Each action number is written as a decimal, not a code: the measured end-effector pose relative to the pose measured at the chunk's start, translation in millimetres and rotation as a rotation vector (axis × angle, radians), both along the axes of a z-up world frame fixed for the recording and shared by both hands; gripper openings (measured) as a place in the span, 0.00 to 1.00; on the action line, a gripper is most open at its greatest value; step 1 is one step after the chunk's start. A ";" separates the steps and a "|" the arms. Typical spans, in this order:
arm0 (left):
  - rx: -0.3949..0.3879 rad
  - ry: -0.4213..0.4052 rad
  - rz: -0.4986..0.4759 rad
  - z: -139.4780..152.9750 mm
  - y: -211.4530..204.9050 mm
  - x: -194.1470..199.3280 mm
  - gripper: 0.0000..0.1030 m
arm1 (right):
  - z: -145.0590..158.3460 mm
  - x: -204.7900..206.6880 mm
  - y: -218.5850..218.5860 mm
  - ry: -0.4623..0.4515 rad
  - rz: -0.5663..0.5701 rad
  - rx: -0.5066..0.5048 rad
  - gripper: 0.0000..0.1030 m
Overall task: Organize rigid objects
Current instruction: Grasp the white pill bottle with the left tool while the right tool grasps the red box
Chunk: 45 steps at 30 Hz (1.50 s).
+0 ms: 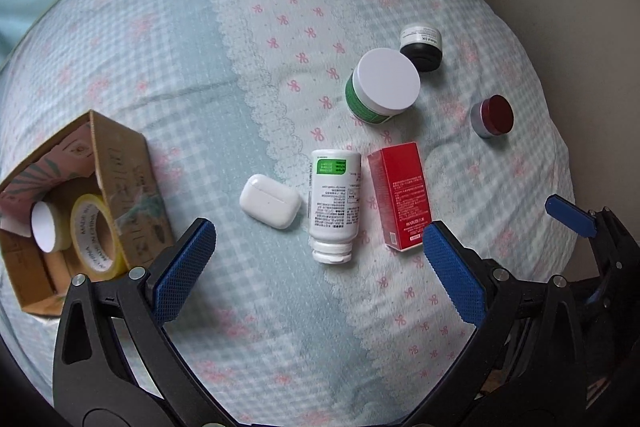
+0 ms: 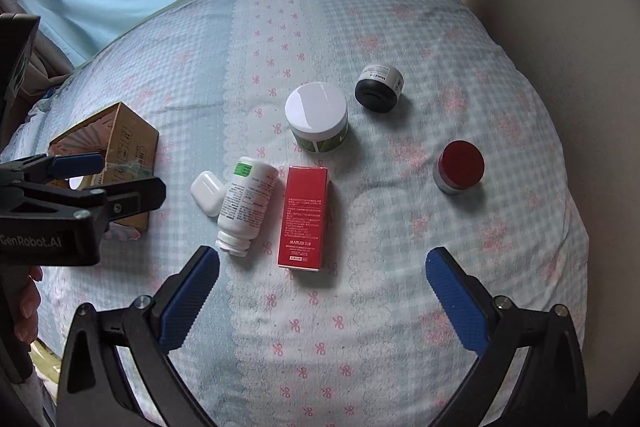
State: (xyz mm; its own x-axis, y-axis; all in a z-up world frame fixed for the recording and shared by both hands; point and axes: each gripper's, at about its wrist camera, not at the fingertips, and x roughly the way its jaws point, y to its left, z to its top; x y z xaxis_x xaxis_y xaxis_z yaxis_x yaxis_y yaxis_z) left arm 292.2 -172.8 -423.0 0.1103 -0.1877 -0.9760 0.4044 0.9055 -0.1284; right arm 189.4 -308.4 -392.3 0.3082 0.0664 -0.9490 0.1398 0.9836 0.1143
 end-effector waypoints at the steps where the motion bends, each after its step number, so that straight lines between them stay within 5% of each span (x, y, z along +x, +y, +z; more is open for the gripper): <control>1: 0.008 0.013 -0.007 -9.6 -4.5 5.2 1.00 | -7.4 2.6 -0.9 0.008 -0.011 0.007 1.00; 9: 0.044 0.115 -0.041 -78.3 -29.2 32.4 0.94 | -62.2 20.2 4.0 0.053 -0.069 0.017 0.99; 17: 0.062 0.170 -0.065 -116.6 -43.3 38.5 0.80 | -104.8 34.0 9.2 0.104 -0.138 -0.008 0.93; 23: 0.063 0.194 -0.083 -128.8 -54.8 40.5 0.69 | -121.8 45.0 15.8 0.116 -0.125 0.001 0.75; 29: 0.068 0.220 -0.093 -140.6 -68.0 36.4 0.46 | -132.6 50.5 16.8 0.138 -0.125 0.022 0.54; 35: 0.038 0.225 -0.081 -146.3 -63.4 36.5 0.45 | -132.9 52.3 21.6 0.133 -0.096 0.013 0.39; 45: 0.010 0.216 -0.046 -137.7 -47.2 34.7 0.45 | -130.9 53.2 23.7 0.134 -0.108 0.035 0.38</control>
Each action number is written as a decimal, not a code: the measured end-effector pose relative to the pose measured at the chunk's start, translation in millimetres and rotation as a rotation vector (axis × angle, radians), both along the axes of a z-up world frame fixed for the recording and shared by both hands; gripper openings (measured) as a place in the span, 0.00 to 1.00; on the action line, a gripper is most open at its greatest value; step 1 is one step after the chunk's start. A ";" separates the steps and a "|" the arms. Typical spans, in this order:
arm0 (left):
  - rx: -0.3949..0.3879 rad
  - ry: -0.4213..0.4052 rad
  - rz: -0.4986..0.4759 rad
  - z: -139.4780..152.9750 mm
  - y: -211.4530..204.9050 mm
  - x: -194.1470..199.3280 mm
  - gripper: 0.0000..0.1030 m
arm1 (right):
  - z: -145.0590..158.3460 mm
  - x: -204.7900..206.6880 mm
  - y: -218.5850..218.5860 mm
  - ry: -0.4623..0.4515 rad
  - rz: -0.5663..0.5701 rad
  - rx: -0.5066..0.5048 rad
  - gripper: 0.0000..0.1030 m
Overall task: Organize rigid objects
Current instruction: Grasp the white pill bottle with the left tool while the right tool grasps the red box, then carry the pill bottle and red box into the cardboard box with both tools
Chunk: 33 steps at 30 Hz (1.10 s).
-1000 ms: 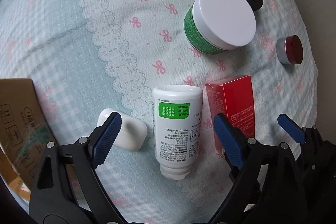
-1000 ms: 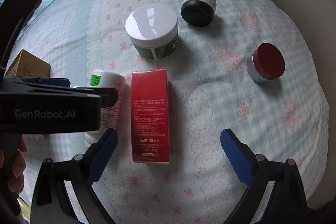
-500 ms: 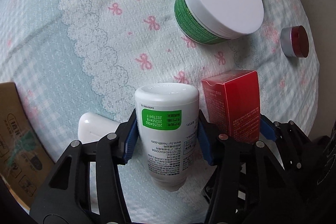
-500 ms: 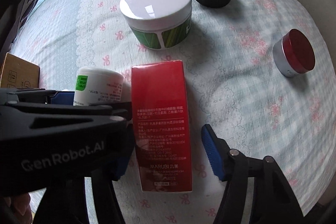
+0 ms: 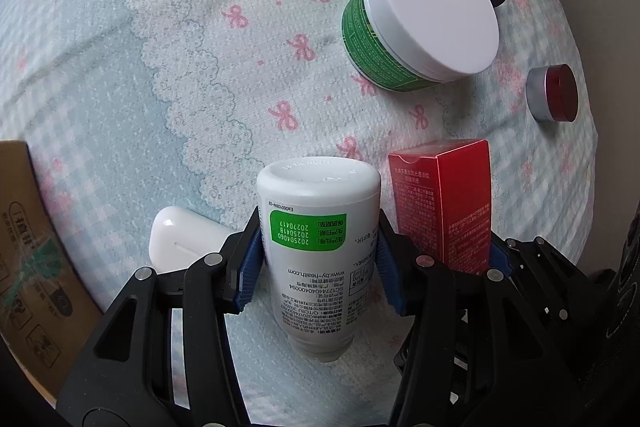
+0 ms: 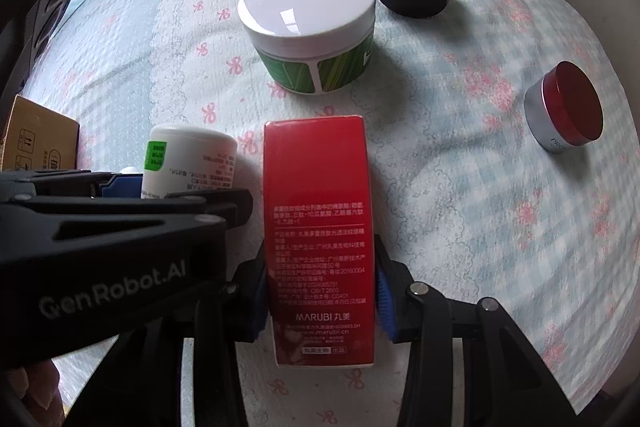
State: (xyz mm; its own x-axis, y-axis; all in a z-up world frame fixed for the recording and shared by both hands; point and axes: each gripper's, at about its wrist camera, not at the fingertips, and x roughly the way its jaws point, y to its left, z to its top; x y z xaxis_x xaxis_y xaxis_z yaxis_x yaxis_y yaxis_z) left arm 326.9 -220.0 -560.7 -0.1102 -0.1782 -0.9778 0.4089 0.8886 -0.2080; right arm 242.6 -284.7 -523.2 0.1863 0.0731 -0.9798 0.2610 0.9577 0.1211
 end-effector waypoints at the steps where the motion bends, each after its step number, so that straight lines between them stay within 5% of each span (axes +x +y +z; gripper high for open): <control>1: -0.002 -0.001 0.006 3.1 1.6 -0.9 0.45 | 1.2 -0.4 -3.1 -0.001 -0.003 0.006 0.38; 15: -0.066 -0.083 0.064 69.5 31.4 -10.2 0.45 | 44.6 -17.0 -17.3 -0.070 -0.017 0.036 0.38; 24: -0.108 -0.190 0.098 177.3 52.7 -44.1 0.45 | 124.0 -45.7 -15.5 -0.140 0.013 0.034 0.38; 33: -0.171 -0.281 0.220 287.5 97.4 -80.1 0.45 | 227.5 -64.1 11.0 -0.242 0.164 0.029 0.38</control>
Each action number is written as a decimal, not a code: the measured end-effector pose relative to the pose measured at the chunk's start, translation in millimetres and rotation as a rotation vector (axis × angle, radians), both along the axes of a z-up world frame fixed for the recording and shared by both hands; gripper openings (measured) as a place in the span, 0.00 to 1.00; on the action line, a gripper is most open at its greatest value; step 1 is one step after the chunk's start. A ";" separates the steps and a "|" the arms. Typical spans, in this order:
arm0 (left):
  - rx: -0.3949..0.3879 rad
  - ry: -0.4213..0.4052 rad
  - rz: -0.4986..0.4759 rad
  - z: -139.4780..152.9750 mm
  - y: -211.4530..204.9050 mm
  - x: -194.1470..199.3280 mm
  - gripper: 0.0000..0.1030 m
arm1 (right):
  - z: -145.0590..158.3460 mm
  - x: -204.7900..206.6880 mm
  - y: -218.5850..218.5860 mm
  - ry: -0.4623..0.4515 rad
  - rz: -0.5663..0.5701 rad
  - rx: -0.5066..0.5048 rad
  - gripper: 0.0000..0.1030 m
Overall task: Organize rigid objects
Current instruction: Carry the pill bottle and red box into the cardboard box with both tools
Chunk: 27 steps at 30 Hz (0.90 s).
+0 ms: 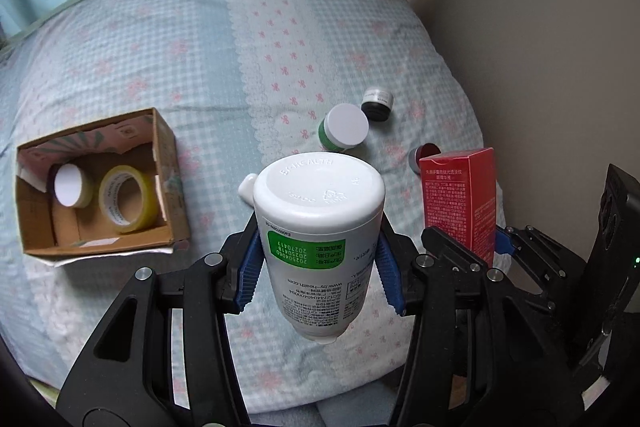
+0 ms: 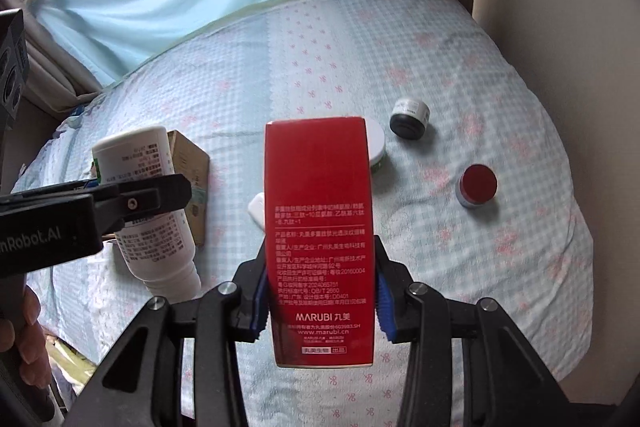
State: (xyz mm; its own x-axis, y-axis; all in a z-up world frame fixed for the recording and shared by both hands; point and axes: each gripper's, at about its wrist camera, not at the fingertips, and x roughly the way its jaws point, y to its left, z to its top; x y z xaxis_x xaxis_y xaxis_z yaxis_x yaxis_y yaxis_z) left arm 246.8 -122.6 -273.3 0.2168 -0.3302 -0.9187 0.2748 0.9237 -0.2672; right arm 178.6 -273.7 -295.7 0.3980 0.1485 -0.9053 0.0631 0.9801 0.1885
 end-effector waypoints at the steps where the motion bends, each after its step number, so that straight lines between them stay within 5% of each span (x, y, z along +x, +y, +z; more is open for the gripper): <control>1: -0.003 -0.011 0.016 10.5 9.0 -2.1 0.45 | 12.0 0.9 4.2 -0.014 0.014 -0.003 0.38; 9: -0.026 -0.083 0.139 72.3 103.7 -7.8 0.45 | 83.5 18.2 68.5 -0.115 0.152 -0.002 0.38; 14: -0.032 -0.080 0.187 82.0 171.2 -6.3 0.45 | 104.4 32.5 127.4 -0.134 0.194 0.045 0.38; 20: 0.001 -0.083 0.186 79.1 251.4 12.3 0.45 | 104.2 51.8 209.9 -0.115 0.206 0.080 0.38; 27: 0.035 -0.055 0.147 41.3 326.6 48.8 0.45 | 61.8 78.6 291.7 -0.025 0.180 0.096 0.38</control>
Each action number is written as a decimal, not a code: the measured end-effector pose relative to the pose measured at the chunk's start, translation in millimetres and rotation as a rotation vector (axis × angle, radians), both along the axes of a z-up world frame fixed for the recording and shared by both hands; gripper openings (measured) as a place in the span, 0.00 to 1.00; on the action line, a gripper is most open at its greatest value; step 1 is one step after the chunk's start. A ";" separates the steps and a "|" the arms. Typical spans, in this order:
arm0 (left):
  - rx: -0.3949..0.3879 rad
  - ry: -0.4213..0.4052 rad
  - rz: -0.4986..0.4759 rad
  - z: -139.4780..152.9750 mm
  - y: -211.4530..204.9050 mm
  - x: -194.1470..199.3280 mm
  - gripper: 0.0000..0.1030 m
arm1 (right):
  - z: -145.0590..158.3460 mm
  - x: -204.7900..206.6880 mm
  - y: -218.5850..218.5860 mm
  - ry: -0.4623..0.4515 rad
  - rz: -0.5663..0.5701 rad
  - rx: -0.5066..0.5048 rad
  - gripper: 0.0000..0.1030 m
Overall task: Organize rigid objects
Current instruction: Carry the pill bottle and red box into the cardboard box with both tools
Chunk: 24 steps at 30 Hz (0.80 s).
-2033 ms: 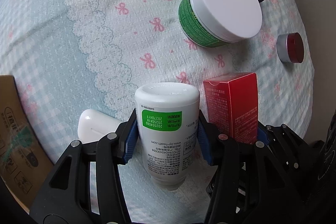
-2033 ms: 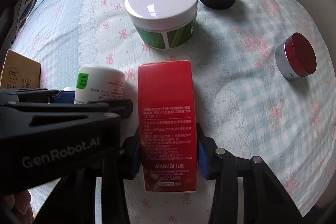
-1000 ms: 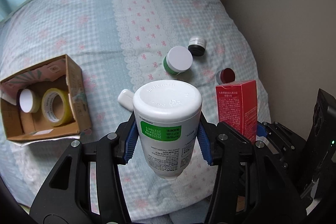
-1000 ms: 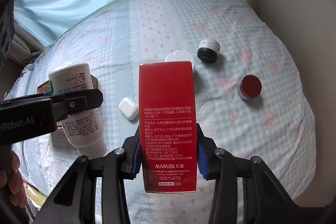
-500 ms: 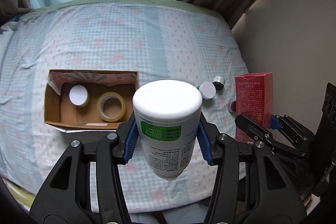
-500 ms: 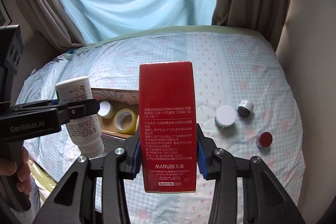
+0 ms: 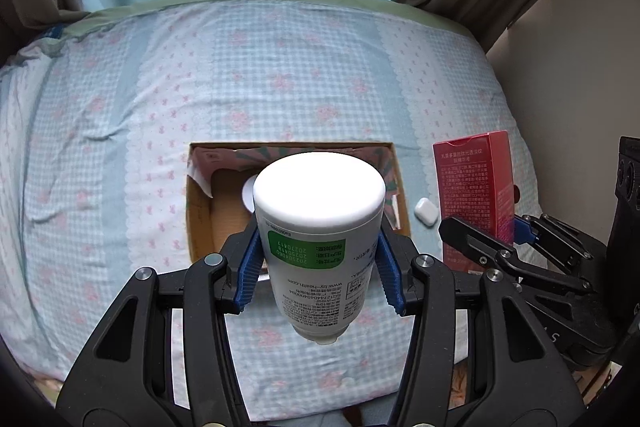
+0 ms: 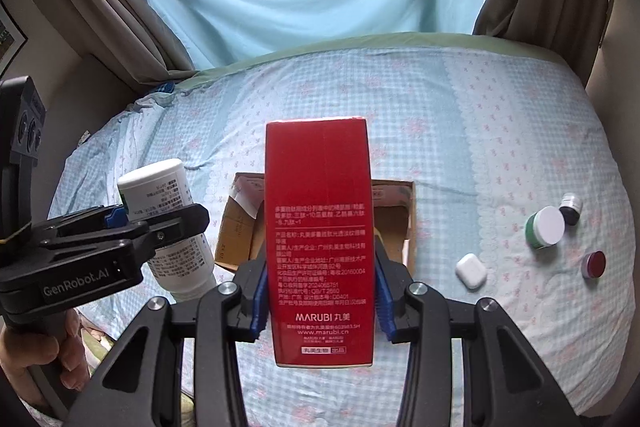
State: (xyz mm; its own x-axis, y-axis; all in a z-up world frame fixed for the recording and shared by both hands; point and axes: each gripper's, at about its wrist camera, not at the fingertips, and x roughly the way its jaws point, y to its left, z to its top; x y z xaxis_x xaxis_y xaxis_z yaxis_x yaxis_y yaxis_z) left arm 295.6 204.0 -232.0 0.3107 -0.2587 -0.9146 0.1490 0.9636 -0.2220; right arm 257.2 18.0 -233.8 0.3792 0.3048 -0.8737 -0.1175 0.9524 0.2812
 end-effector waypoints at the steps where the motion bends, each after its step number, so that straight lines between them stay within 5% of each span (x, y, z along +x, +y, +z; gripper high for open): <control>1: 0.000 0.012 -0.002 -8.9 6.4 6.2 0.45 | -8.2 4.4 8.6 0.016 -0.008 -0.001 0.38; 15: 0.061 0.157 -0.030 -162.1 46.6 64.3 0.45 | -146.5 55.9 72.5 0.231 -0.067 -0.003 0.38; 24: 0.069 0.218 -0.026 -237.9 47.6 77.7 0.45 | -218.9 70.7 71.0 0.266 -0.039 -0.053 0.38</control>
